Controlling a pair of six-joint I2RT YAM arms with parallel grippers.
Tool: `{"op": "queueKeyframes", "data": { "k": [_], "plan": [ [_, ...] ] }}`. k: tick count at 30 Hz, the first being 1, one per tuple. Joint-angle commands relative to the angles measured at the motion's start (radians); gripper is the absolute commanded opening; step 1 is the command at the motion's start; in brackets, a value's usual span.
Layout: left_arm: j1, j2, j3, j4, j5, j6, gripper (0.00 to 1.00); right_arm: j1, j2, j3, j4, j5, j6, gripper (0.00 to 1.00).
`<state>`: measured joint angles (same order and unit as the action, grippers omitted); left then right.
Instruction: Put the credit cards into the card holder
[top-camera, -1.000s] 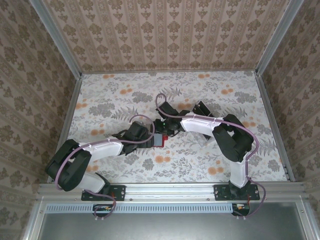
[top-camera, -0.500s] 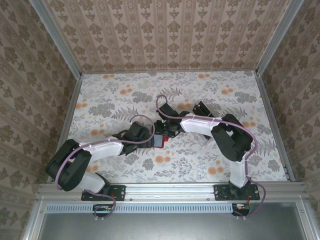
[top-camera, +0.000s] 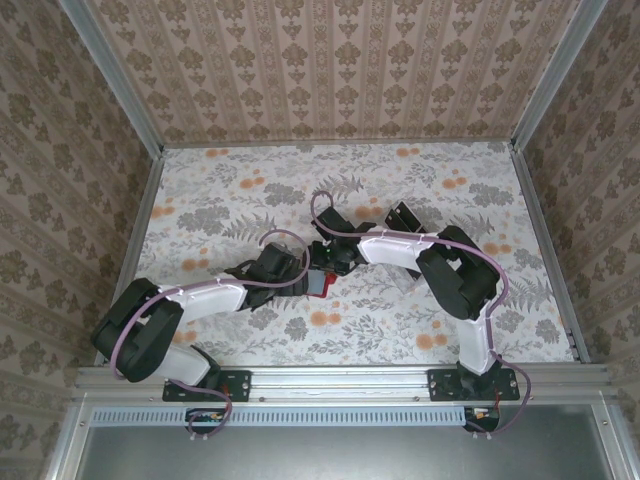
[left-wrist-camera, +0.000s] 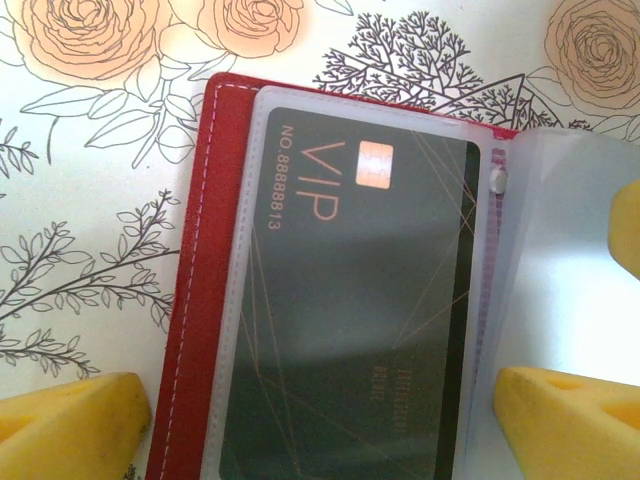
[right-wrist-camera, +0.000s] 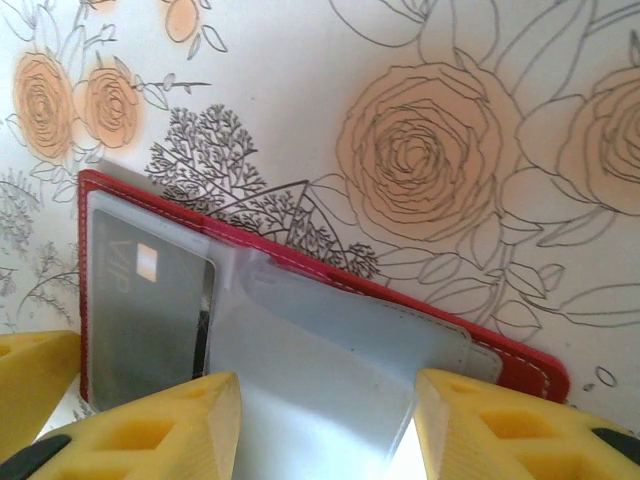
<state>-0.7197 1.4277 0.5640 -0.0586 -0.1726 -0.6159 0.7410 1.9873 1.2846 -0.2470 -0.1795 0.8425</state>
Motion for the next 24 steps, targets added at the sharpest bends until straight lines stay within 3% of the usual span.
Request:
{"op": "queueKeyframes", "data": {
  "k": [1, 9, 18, 24],
  "plan": [
    [0.006, 0.045, -0.032, 0.005, 0.008, -0.019, 1.00, -0.003, 0.028, 0.010, 0.042, -0.050, 0.023, 0.51],
    [0.007, 0.007, -0.032, -0.015, -0.003, -0.017, 1.00, -0.002, 0.026, 0.016, 0.084, -0.098, 0.033, 0.50],
    [0.053, -0.314, -0.059, -0.163, -0.074, -0.032, 1.00, 0.011, -0.004, 0.086, 0.016, -0.094, 0.026, 0.51],
    [0.114, -0.444, -0.072, -0.210, -0.060, -0.033, 1.00, 0.037, 0.053, 0.180, -0.031, -0.098, 0.026, 0.51]
  ]
}}
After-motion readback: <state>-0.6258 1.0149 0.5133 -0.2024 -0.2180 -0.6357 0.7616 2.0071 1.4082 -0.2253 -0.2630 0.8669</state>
